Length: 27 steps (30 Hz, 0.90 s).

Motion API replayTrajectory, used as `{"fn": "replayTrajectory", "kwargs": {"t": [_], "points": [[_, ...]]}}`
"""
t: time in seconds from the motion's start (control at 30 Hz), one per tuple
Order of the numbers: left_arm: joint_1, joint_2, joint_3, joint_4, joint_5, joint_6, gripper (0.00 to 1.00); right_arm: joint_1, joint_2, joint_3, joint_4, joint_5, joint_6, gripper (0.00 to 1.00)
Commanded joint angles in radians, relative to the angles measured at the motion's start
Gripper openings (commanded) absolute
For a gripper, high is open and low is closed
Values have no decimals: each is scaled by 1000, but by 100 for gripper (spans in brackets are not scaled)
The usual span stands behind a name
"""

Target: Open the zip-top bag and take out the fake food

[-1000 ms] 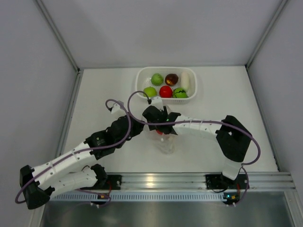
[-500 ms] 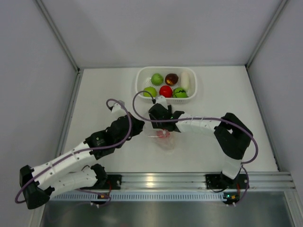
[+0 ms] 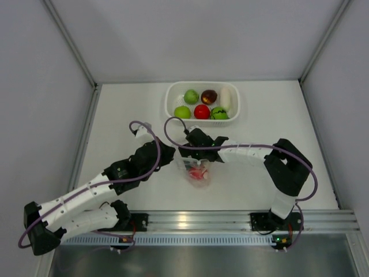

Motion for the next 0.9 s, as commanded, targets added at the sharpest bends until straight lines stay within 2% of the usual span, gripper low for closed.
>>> {"fn": "replayTrajectory", "kwargs": {"t": [0.0,0.2,0.33,0.57,0.67,0.8,0.87], "points": [[3,1,13,4,-34,24,0,-6,-98,-13,-15,-135,-17,97],[3,30,15,5,-26,36,0,-6,-165,-30,-69,-265,-53,98],[3,57,32,5,-7,49,0,3,-159,-10,-164,-340,-103,94],[-1,53,30,4,-44,44,0,76,-173,-42,-298,-209,-123,93],[-1,51,27,4,-49,41,0,102,-179,-80,-259,-192,-103,93],[-1,57,26,5,-50,36,0,118,-167,-101,-193,-201,-64,83],[-1,60,29,4,-50,39,0,127,-158,-91,-195,-201,-60,83]]}}
